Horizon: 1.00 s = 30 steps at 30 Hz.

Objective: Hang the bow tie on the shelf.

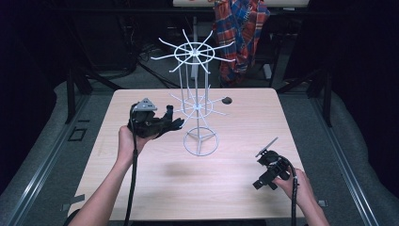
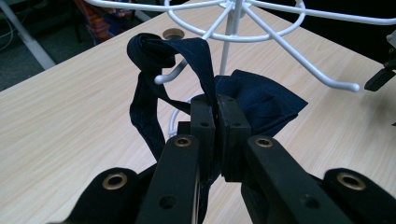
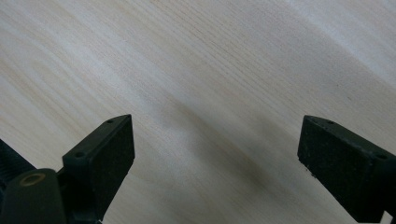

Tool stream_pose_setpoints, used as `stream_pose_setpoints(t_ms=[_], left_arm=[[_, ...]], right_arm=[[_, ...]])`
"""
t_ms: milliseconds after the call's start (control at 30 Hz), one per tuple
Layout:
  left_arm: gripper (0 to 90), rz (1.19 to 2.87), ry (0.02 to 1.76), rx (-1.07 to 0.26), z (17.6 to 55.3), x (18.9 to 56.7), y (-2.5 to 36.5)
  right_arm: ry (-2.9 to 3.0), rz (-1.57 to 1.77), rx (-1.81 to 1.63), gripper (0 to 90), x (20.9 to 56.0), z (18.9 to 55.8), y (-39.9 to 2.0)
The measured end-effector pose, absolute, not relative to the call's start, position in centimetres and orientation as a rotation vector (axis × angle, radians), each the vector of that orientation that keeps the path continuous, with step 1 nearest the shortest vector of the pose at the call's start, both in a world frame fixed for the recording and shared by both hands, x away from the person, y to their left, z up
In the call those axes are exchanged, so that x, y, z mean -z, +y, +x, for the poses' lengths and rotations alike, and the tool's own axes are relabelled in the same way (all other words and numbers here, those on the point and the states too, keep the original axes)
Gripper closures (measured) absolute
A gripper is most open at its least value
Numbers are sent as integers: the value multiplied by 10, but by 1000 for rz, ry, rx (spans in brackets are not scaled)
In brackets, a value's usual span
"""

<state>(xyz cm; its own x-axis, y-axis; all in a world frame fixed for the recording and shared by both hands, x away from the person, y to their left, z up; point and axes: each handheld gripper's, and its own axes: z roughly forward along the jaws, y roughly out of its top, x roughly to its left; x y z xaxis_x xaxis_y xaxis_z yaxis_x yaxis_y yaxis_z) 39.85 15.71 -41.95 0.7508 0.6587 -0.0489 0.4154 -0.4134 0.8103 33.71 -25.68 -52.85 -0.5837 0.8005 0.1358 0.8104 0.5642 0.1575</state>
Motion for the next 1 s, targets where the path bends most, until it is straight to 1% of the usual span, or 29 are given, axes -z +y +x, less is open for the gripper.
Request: stream_pose_setpoints(t_ms=[633, 733, 900, 967, 1000], left_arm=[[868, 2075, 789, -333, 409, 426, 142], [868, 2077, 785, -332, 410, 427, 139], [868, 2083, 783, -334, 413, 429, 136], [867, 2087, 786, -328, 414, 431, 135], [868, 2087, 784, -330, 415, 432, 134]], right_arm=[[-2749, -1376, 267, 109, 529, 339, -258], [-2723, -1431, 327, 109, 531, 337, -257], [-2729, -1417, 311, 108, 531, 337, -258], [-2709, -1461, 367, 109, 534, 335, -257], [-2728, -1429, 332, 109, 532, 337, -258]])
